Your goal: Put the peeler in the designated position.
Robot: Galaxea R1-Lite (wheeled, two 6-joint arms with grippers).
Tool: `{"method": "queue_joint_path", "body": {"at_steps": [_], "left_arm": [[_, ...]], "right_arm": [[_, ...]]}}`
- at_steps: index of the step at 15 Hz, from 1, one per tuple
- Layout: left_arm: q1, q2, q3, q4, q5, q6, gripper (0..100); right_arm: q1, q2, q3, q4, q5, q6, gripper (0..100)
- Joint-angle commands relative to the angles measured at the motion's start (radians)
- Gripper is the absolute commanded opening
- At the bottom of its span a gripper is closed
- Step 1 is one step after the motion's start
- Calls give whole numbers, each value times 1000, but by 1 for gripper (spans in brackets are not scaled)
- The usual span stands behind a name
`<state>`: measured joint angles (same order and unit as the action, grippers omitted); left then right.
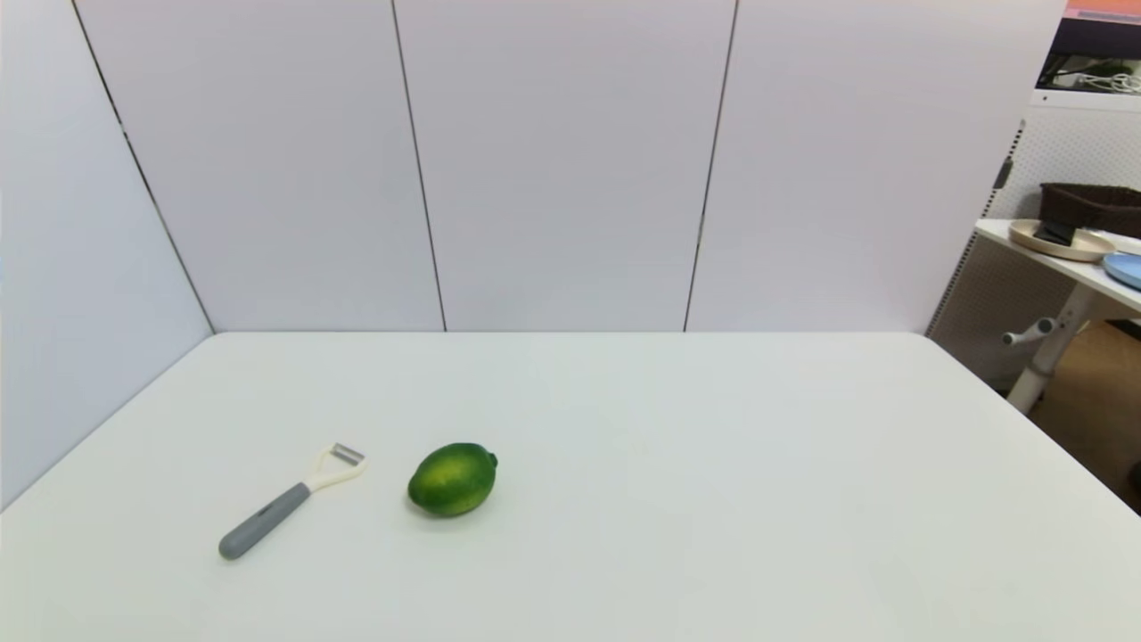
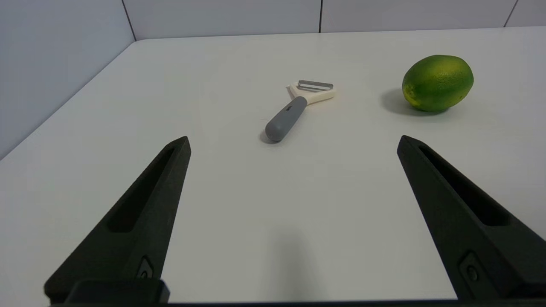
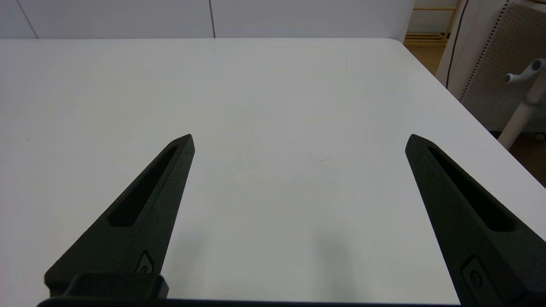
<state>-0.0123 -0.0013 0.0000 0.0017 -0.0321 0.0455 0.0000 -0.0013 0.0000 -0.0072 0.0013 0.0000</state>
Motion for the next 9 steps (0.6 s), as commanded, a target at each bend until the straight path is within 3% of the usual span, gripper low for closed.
{"method": "queue_joint_path", "body": {"at_steps": [1, 9], "left_arm": [[0, 1, 0, 0, 0, 0, 100], [0, 1, 0, 0, 0, -1, 100]], "right_arm": [[0, 0, 0, 0, 0, 0, 100], [0, 0, 0, 0, 2, -5, 100]]}}
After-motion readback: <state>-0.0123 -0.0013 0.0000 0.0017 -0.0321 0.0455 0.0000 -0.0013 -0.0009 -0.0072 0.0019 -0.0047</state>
